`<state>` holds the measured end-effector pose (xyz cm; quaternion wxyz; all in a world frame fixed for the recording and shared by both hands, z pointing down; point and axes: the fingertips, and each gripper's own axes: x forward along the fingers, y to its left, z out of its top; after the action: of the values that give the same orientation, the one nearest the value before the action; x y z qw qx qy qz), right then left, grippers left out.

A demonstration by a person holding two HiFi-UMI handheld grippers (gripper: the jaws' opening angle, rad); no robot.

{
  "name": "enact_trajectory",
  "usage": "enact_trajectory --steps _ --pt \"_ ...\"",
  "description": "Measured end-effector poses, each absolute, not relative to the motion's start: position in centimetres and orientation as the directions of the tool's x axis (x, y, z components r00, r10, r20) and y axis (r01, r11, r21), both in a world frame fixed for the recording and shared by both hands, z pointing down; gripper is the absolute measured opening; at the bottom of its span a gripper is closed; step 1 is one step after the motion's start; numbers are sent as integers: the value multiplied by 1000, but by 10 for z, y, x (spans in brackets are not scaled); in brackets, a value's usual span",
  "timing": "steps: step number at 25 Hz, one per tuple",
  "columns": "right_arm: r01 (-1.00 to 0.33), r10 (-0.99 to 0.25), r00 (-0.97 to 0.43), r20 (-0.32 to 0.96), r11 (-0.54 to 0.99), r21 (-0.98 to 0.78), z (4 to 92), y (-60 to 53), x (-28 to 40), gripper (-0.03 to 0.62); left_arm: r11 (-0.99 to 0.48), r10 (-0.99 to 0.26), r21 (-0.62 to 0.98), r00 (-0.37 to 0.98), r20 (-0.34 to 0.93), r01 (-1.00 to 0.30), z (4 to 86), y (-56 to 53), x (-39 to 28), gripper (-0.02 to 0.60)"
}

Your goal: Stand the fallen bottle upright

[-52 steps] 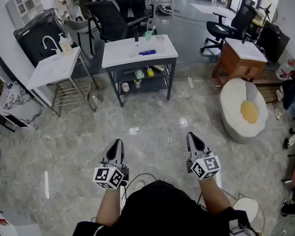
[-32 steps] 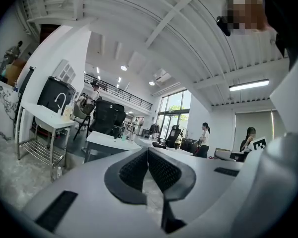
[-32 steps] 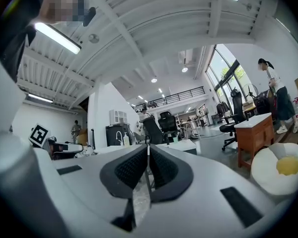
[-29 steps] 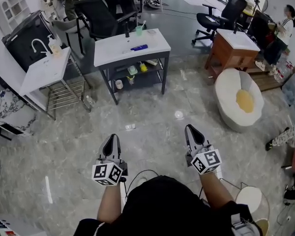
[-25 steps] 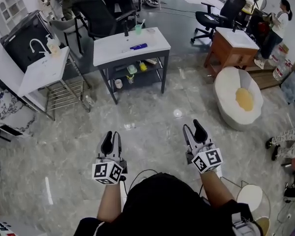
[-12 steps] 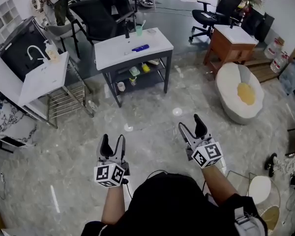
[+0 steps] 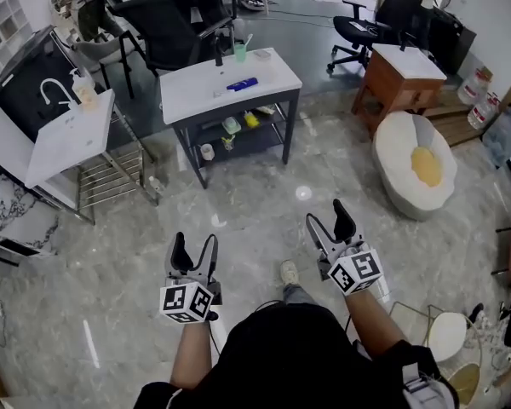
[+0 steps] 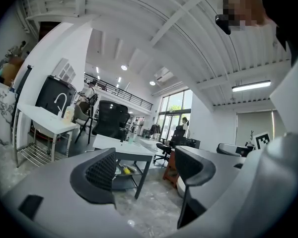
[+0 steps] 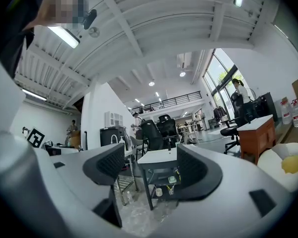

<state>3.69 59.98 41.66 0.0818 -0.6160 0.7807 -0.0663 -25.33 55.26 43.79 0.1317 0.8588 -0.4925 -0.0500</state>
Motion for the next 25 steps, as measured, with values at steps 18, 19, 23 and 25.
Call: enact_trajectory --steps 18,19,23,25 --pt "-923 -943 -331 -28 330 -200 436 423 123 348 -341 -931 221 360 52 -914 423 427 -177 377" --pt "-922 -942 -335 -21 332 -200 438 418 128 350 -334 -933 222 354 57 -916 424 423 -172 377" --pt "-930 -945 -326 -1 320 -182 445 400 149 350 -324 -935 224 346 71 -919 429 407 -154 379" --pt "-930 -947 -322 11 314 -192 449 392 154 350 -322 -934 232 348 81 -918 431 399 -151 379"
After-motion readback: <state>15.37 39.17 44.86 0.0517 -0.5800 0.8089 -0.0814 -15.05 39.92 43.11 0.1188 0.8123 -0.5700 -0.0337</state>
